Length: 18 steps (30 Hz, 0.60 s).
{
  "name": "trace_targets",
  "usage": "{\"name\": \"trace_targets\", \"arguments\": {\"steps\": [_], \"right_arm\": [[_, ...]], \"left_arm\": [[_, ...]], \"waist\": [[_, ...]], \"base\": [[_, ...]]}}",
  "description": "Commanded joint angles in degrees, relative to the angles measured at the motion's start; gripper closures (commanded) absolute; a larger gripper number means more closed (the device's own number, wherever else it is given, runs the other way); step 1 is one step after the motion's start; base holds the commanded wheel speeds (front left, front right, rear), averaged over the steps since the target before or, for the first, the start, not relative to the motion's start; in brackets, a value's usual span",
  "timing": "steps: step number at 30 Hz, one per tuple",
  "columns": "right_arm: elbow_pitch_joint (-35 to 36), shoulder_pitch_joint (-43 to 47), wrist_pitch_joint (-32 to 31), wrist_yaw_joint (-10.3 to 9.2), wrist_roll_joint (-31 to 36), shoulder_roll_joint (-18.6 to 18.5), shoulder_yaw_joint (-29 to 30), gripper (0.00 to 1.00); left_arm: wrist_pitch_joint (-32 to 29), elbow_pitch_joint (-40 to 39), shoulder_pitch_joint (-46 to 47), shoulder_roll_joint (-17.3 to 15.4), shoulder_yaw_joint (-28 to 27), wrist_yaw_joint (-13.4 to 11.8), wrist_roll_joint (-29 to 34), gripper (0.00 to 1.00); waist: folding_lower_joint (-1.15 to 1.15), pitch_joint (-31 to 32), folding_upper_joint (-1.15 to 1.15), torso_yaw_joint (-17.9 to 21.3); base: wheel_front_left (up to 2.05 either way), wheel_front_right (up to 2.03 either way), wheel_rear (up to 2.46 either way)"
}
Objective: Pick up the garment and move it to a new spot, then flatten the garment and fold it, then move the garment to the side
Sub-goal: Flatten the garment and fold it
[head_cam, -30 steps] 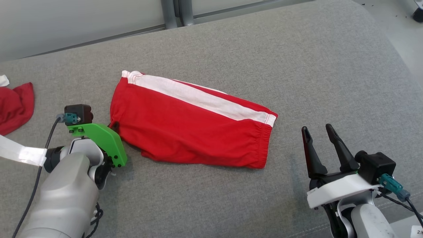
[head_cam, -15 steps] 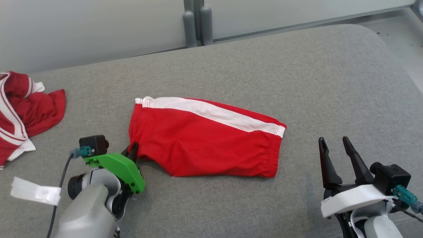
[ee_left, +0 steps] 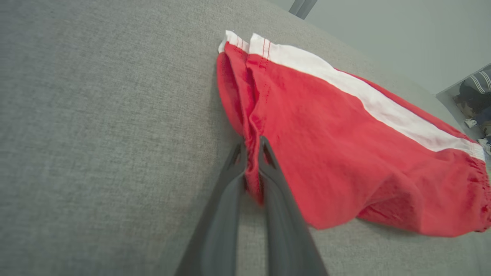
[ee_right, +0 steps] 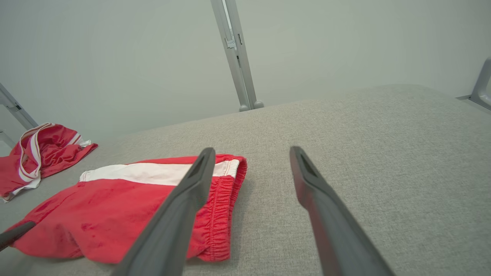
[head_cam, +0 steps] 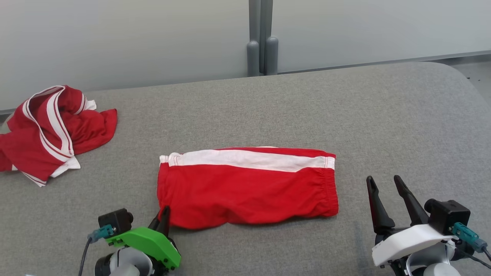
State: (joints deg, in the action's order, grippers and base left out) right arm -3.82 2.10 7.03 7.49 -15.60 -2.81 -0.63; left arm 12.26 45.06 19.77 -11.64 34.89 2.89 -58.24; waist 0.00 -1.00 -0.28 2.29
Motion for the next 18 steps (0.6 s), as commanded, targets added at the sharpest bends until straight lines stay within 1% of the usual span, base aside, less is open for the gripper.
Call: {"name": "trace_targets", "arguments": {"steps": [1, 5, 10, 11, 12, 13, 18], "right_arm": [[0.23, 0.6, -0.33, 0.0, 0.17, -0.16, -0.01, 0.0], [-0.09, 0.76, -1.12, 0.0, 0.45, -0.16, -0.28, 0.0], [-0.8, 0.41, -1.53, 0.0, 0.38, -0.16, -0.74, 0.0], [-0.94, 0.37, -1.58, 0.0, 0.38, -0.16, -0.75, 0.0], [-1.09, 0.39, -1.59, 0.0, 0.33, -0.16, -0.77, 0.0], [-1.23, 0.44, -1.61, 0.0, 0.23, -0.16, -0.78, 0.0], [-1.84, 0.39, -1.55, 0.0, 0.01, -0.16, -0.72, 0.0]], "left_arm": [[0.38, -1.56, -1.68, -0.54, -0.46, -0.89, -0.65, 1.0], [0.36, -6.2, -4.93, -1.48, -0.87, -3.26, -1.21, 1.0], [0.57, -9.68, -7.43, -2.68, -1.25, -6.09, -0.94, 1.0], [0.64, -10.24, -7.78, -2.91, -1.32, -6.54, -0.83, 0.8], [0.69, -10.75, -8.07, -3.08, -1.38, -6.94, -0.67, 0.55], [0.95, -11.19, -8.31, -3.3, -1.45, -7.29, -0.28, 0.0], [2.05, -13.27, -9.03, -3.88, -2.11, -8.12, 1.27, 0.0]], "waist": [[0.0, 0.38, 0.28, -0.31], [0.0, 0.61, 0.28, -0.33], [0.0, 0.94, 0.28, 0.07], [0.0, 0.99, 0.28, 0.12], [0.0, 1.07, 0.28, 0.15], [0.0, 1.15, 0.28, 0.18], [0.0, 1.29, 0.28, 0.28]], "base": [[0.0, 0.0, 0.0], [0.0, 0.0, 0.0], [0.0, 0.0, 0.0], [0.0, 0.0, 0.0], [0.0, 0.0, 0.0], [0.0, 0.0, 0.0], [0.0, 0.0, 0.0]]}}
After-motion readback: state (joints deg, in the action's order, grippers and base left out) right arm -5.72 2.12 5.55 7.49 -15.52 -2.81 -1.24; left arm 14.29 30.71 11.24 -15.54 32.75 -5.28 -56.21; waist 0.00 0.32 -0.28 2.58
